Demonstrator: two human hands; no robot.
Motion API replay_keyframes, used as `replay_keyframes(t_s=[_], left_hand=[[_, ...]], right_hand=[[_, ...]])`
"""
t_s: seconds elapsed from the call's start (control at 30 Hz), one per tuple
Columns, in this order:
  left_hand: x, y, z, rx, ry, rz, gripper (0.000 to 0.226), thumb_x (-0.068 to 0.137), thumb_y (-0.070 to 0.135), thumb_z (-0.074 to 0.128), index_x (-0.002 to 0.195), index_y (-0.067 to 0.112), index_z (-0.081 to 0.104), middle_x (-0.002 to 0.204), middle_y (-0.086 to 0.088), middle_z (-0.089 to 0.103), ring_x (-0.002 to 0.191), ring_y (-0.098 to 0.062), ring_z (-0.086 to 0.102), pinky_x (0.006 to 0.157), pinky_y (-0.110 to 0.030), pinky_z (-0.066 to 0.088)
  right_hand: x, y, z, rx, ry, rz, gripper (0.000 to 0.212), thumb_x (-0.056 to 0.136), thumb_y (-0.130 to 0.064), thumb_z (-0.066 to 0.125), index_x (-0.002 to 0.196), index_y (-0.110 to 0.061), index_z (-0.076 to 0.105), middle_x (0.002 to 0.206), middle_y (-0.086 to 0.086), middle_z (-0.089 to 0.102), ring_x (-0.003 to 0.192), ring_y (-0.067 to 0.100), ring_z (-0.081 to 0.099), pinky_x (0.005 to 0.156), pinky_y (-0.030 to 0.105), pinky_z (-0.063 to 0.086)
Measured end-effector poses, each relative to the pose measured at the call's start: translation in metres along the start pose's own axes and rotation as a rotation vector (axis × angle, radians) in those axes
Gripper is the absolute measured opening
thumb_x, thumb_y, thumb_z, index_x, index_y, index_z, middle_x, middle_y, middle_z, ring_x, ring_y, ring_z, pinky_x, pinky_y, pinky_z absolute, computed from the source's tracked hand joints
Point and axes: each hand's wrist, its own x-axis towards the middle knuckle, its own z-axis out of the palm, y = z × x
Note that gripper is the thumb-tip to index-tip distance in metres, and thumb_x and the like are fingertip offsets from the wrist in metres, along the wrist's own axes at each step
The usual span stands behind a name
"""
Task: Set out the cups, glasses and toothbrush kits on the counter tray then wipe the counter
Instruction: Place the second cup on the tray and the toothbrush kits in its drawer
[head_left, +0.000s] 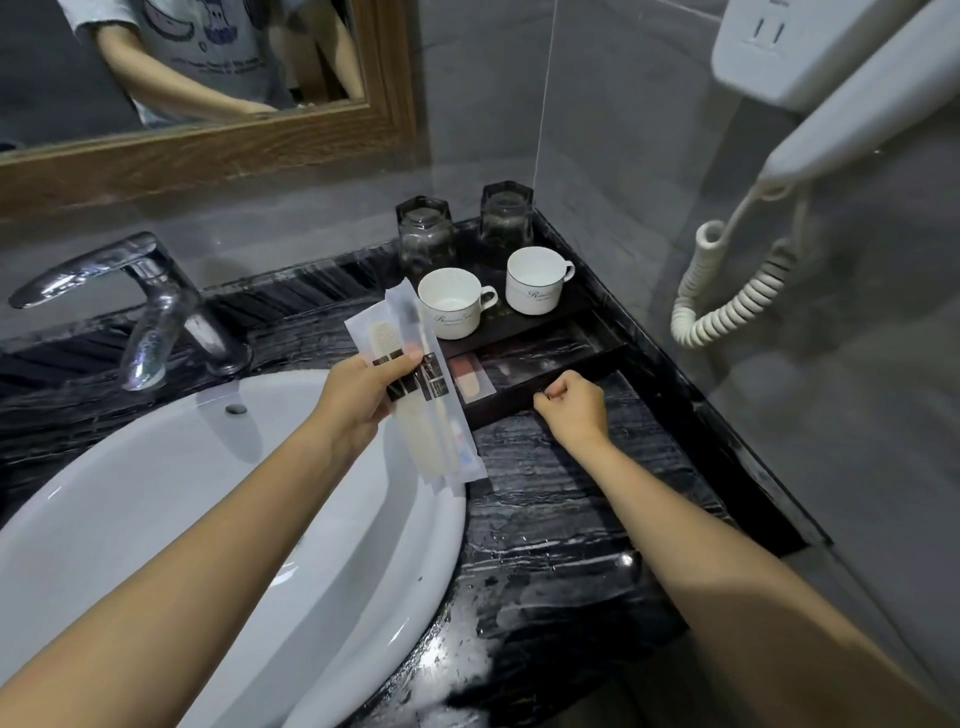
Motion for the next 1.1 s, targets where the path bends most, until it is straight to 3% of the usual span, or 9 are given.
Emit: replay_keyframes(t_s=[0.17,0.37,0.57,0.9,1.0,1.1], left_hand=[[-0.003,-0.006,0.014,-0.007,-0.053,-0.01,0.01,0.078,0.005,0.068,0.087,0.009,0.069,0.073,0.001,0.076,0.072,-0.013,0.072,0.068,-0.027,0.057],[-0.005,-0.012,0.029,-0.015,-0.082,-0.039,0.008,0.078,0.004,0.068,0.084,0.01,0.069,0.073,0.001,0.075,0.073,-0.014,0.071,0.08,-0.032,0.056],[-0.006,-0.013,0.041,-0.024,-0.121,-0.053,0.01,0.078,0.003,0.068,0.086,0.008,0.069,0.074,0.0,0.075,0.074,-0.015,0.071,0.074,-0.03,0.059],[-0.01,-0.019,0.058,-0.039,-0.14,-0.076,0.012,0.077,0.001,0.067,0.088,0.005,0.068,0.072,-0.002,0.074,0.069,-0.014,0.071,0.065,-0.028,0.06],[-0.012,-0.021,0.063,-0.053,-0.152,-0.092,0.012,0.078,0.001,0.067,0.089,0.005,0.067,0.072,-0.002,0.074,0.068,-0.014,0.071,0.059,-0.026,0.058],[-0.012,-0.022,0.069,-0.074,-0.16,-0.106,0.012,0.079,0.0,0.066,0.089,0.005,0.067,0.072,-0.002,0.074,0.068,-0.014,0.07,0.058,-0.026,0.058]], right_hand=[[-0.012,0.01,-0.011,-0.025,-0.014,-0.027,0.014,0.08,-0.015,0.065,0.073,-0.009,0.055,0.072,0.007,0.058,0.071,0.022,0.057,0.068,0.033,0.05],[-0.026,0.02,-0.02,-0.079,-0.031,-0.043,0.015,0.08,-0.017,0.065,0.071,-0.012,0.054,0.073,0.004,0.059,0.071,0.021,0.057,0.066,0.029,0.046],[-0.039,0.027,-0.027,-0.084,-0.047,-0.055,0.015,0.08,-0.018,0.065,0.072,-0.011,0.054,0.072,0.003,0.058,0.073,0.021,0.059,0.069,0.031,0.051],[-0.056,0.039,-0.038,-0.088,-0.069,-0.062,0.015,0.083,-0.023,0.066,0.078,-0.012,0.057,0.079,0.005,0.06,0.073,0.018,0.056,0.066,0.024,0.043],[-0.062,0.035,-0.047,-0.08,0.052,-0.094,0.015,0.087,-0.023,0.063,0.089,-0.008,0.059,0.085,0.003,0.056,0.075,0.016,0.053,0.066,0.026,0.042],[-0.069,0.016,-0.062,0.118,0.116,-0.153,0.016,0.09,-0.024,0.059,0.089,-0.009,0.061,0.083,-0.002,0.057,0.069,0.007,0.051,0.062,0.017,0.043]])
